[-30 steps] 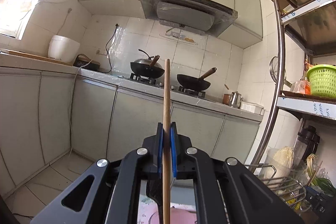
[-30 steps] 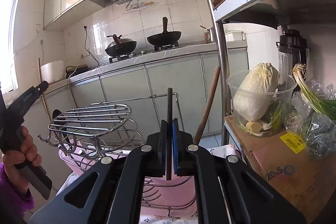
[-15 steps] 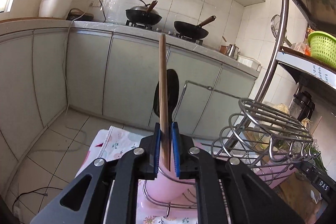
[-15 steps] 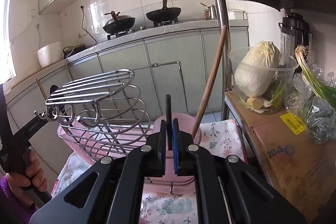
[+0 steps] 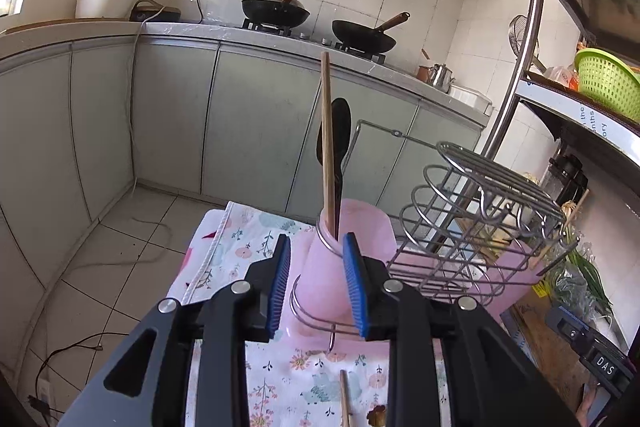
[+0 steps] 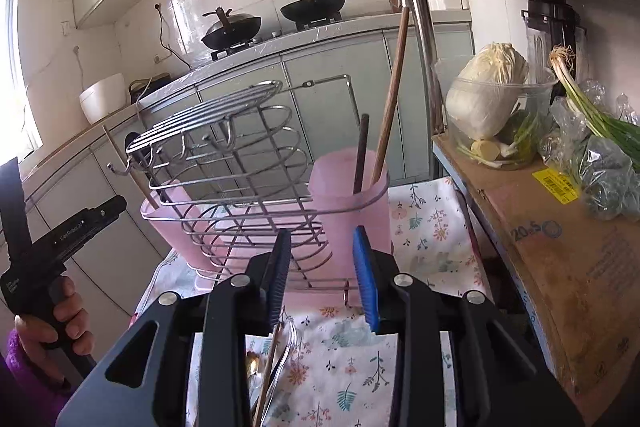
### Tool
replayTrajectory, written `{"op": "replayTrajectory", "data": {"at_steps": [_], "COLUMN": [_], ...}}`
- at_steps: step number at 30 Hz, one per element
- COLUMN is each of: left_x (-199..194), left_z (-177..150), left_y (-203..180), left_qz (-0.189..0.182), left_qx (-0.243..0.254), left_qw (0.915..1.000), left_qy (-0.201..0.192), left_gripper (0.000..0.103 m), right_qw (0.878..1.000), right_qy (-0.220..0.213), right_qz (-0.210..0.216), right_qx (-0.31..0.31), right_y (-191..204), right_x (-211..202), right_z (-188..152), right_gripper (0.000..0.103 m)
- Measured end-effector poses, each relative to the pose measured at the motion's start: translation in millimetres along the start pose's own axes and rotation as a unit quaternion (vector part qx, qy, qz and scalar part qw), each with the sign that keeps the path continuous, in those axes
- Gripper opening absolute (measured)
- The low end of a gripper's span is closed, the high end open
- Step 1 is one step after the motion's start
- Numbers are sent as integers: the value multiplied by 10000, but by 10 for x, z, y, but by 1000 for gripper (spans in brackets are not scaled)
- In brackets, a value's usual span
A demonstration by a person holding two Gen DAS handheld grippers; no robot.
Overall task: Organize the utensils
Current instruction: 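Lower both open tools back down to the utensils on the cloth, then grasp a wooden chopstick with left tool while right tool grasps another wooden chopstick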
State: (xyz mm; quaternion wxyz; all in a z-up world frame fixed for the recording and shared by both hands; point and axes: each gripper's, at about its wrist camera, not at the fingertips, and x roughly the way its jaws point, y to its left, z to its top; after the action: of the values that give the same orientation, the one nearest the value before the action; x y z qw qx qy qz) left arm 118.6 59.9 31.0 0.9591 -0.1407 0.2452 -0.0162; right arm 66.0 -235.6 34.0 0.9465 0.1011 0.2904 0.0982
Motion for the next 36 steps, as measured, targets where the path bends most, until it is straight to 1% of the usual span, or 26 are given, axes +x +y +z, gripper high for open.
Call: {"op": "replayTrajectory", "data": {"at_steps": [9,14,16,19,21,23,25,30,36], "left_x": [-130,-100,-57,59,150,224,298,459,639], "left_z": [-403,-646,-745,-867,-935,-1001,-1056,-1187,-1318], "left_y": [-30,-55,-54,-46,-40,-40,-60,-150,-198], "left_qz": [4,78,110,154,173,114,123,223,409], "left_qx": [192,419,479,490,458,397,404,544,638], "left_qw": [9976,9936,9909,9848,9790,9734,9680,9555,9431], "left_qy": [661,1042,1253,1660,1977,2254,2475,2890,3238], "left_gripper": [26,26,26,26,26,26,26,26,26], "right_qw": [9991,9979,9976,9969,9963,9957,9949,9931,9917], "right_qy": [391,609,662,752,817,891,970,1131,1255], "right_qz": [142,203,215,243,242,202,194,233,253], "right_qx": [-47,-37,-25,52,113,143,173,204,134], "right_y": [127,147,135,99,72,55,37,26,53], "right_x": [-49,-10,1,26,52,81,109,153,187], "right_z": [-352,-483,-519,-560,-579,-594,-609,-644,-682], "right_gripper": [32,32,32,32,32,32,32,32,32]}}
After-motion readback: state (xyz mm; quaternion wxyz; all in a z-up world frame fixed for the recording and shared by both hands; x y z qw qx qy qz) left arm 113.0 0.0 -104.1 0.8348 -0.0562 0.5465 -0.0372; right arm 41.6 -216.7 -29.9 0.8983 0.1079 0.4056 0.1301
